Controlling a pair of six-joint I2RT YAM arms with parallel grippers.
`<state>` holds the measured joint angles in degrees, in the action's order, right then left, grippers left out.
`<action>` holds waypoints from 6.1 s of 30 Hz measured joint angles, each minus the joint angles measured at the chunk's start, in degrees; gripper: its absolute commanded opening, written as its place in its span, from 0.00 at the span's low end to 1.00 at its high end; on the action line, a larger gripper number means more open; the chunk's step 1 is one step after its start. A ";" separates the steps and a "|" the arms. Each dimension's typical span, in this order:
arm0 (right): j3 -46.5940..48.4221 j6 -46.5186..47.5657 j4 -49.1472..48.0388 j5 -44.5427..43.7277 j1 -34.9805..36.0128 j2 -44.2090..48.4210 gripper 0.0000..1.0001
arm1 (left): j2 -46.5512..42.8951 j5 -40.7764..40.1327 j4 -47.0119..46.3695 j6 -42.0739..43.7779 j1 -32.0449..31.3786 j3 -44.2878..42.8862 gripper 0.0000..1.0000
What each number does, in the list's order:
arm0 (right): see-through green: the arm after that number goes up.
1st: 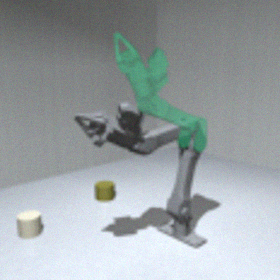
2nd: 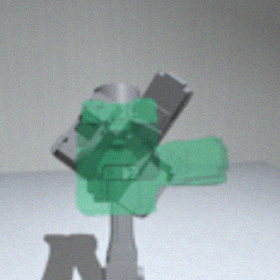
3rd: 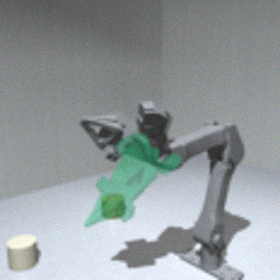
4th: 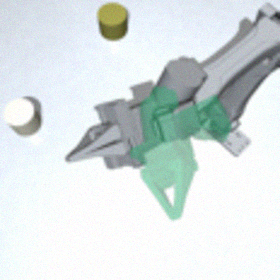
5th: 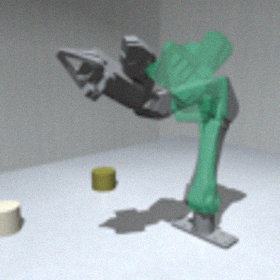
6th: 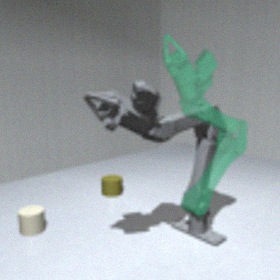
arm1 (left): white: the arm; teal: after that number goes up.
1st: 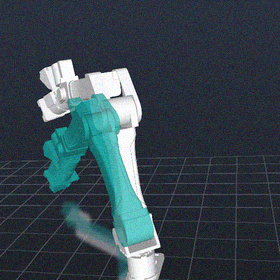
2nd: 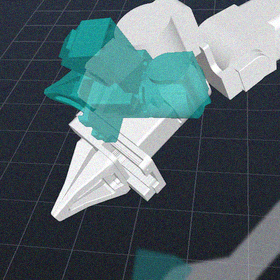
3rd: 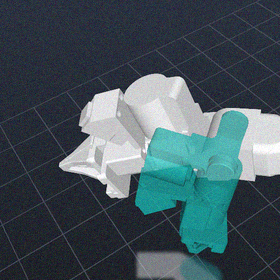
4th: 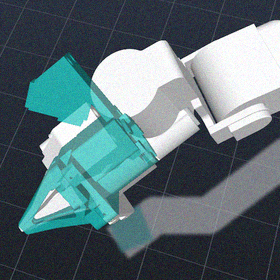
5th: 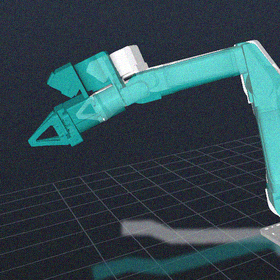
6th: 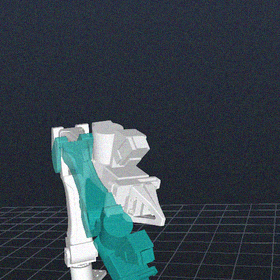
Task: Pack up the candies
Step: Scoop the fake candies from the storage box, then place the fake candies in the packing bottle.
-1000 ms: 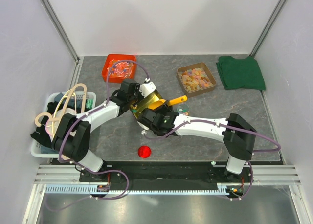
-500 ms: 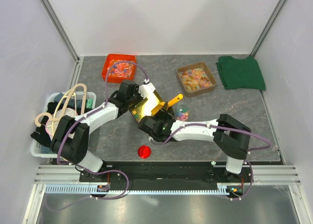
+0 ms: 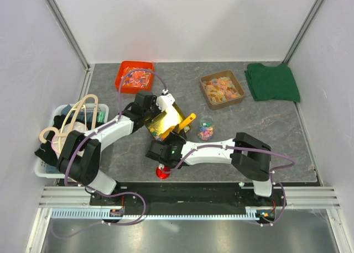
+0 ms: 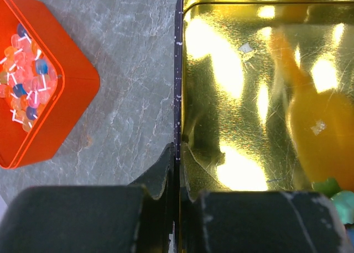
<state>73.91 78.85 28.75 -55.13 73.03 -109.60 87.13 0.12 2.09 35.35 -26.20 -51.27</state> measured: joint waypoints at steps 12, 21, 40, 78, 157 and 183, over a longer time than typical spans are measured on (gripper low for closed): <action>13.79 -22.88 16.57 10.82 -0.24 -6.58 0.00 | -0.87 -3.02 5.35 -1.42 0.13 -0.20 0.02; 18.16 -33.33 20.50 20.17 -4.17 -7.39 0.00 | -1.42 -4.07 7.04 -1.62 0.15 -0.11 0.02; 19.87 -44.61 18.75 35.08 -12.00 -6.80 0.00 | -1.36 -4.55 6.82 -2.99 0.15 0.24 0.02; 5.60 -46.27 13.33 52.41 -14.03 17.62 0.00 | 8.61 4.66 8.61 -6.49 10.82 -4.79 0.06; -6.27 -19.08 29.55 9.38 -24.41 32.96 0.00 | -0.09 11.04 18.88 -11.56 16.98 -7.13 0.99; -5.55 -16.28 29.31 4.76 -21.88 31.85 0.00 | -0.50 12.07 18.88 -11.98 17.42 -7.13 0.99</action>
<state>68.36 62.57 58.06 -50.37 51.16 -77.76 86.63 12.19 20.97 23.38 -8.78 -58.39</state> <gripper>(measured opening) 0.338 0.991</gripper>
